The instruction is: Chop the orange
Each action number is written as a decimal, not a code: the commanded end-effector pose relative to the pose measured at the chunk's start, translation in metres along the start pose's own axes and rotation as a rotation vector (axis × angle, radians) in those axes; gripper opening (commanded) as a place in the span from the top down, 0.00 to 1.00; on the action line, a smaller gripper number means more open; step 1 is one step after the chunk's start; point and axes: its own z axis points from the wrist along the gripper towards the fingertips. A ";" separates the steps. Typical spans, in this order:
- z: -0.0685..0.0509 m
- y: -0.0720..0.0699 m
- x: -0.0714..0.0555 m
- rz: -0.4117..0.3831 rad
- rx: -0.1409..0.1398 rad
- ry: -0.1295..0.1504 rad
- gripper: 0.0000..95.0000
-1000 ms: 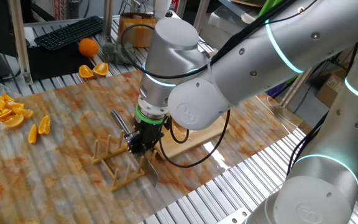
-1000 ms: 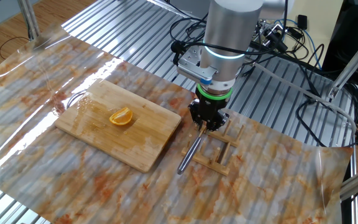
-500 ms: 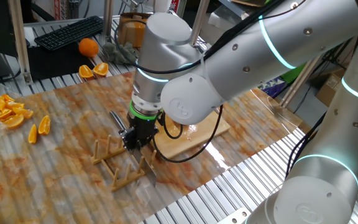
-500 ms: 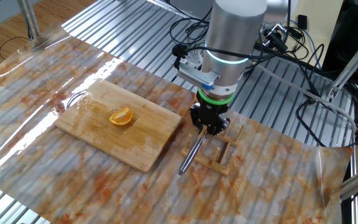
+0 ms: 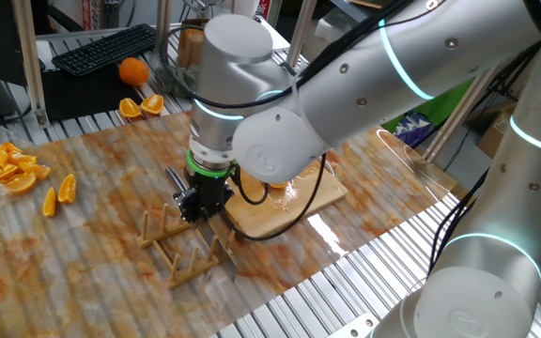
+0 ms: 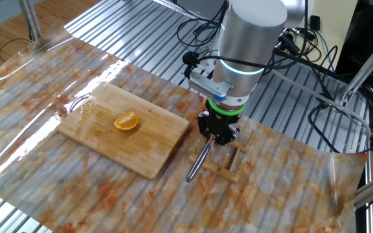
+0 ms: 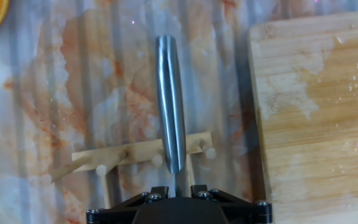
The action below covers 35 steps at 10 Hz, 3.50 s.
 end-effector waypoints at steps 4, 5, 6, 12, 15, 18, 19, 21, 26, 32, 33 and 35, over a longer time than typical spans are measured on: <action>0.001 -0.004 -0.006 0.005 0.000 0.003 0.80; 0.001 -0.004 -0.006 0.005 -0.001 0.003 0.80; 0.001 -0.004 -0.006 0.003 -0.001 0.003 1.00; -0.001 -0.003 -0.004 -0.016 0.013 -0.011 1.00; -0.001 -0.003 -0.003 0.015 0.021 0.008 1.00; -0.010 -0.001 0.000 0.010 0.024 0.050 1.00; -0.014 0.000 0.001 0.010 0.024 0.057 1.00; -0.024 -0.003 0.003 0.008 0.028 0.059 1.00; -0.060 -0.017 -0.002 0.030 0.017 0.090 1.00; -0.084 -0.056 -0.029 0.017 0.056 0.092 1.00; -0.082 -0.067 -0.037 0.015 0.057 0.083 1.00; -0.080 -0.095 -0.061 0.003 0.064 0.076 1.00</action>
